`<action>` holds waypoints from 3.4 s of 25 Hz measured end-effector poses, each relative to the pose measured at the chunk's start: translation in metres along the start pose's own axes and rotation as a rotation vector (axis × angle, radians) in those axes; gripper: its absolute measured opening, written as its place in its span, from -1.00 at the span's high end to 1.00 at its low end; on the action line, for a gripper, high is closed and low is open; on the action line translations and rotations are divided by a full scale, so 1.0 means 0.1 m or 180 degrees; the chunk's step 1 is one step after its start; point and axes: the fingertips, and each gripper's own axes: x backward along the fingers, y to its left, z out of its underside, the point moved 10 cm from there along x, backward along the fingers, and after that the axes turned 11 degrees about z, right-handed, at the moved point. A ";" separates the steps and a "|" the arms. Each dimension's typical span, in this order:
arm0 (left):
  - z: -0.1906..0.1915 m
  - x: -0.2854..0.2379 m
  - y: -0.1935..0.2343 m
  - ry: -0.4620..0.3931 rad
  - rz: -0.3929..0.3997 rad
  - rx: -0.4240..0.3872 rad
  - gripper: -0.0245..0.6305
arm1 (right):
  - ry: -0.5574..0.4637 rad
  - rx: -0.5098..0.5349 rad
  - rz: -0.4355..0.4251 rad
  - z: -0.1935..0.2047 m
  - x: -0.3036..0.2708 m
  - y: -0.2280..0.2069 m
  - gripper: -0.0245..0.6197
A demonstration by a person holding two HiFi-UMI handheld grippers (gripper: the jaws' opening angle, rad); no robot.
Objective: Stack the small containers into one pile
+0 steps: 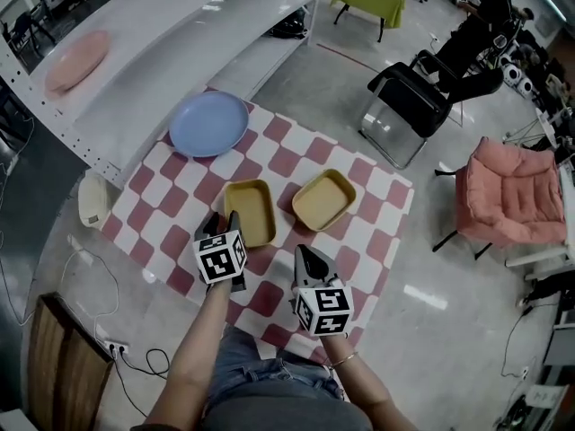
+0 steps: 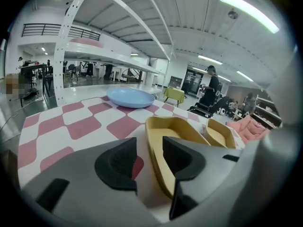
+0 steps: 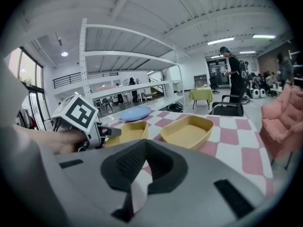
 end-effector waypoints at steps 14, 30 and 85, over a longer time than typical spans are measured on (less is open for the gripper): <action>0.00 -0.32 0.20 0.0354 0.0379 -0.0044 0.56 | 0.0205 -0.0114 0.0602 0.07 -0.28 0.22 0.90; -0.17 -0.42 0.38 0.0575 0.0699 0.0083 0.81 | 0.0229 -0.0257 0.1050 0.01 -0.32 0.42 0.90; -0.81 -1.63 -1.51 0.1077 0.2784 -0.1700 0.81 | 0.0104 -0.0980 0.2040 0.19 -0.11 -0.46 0.90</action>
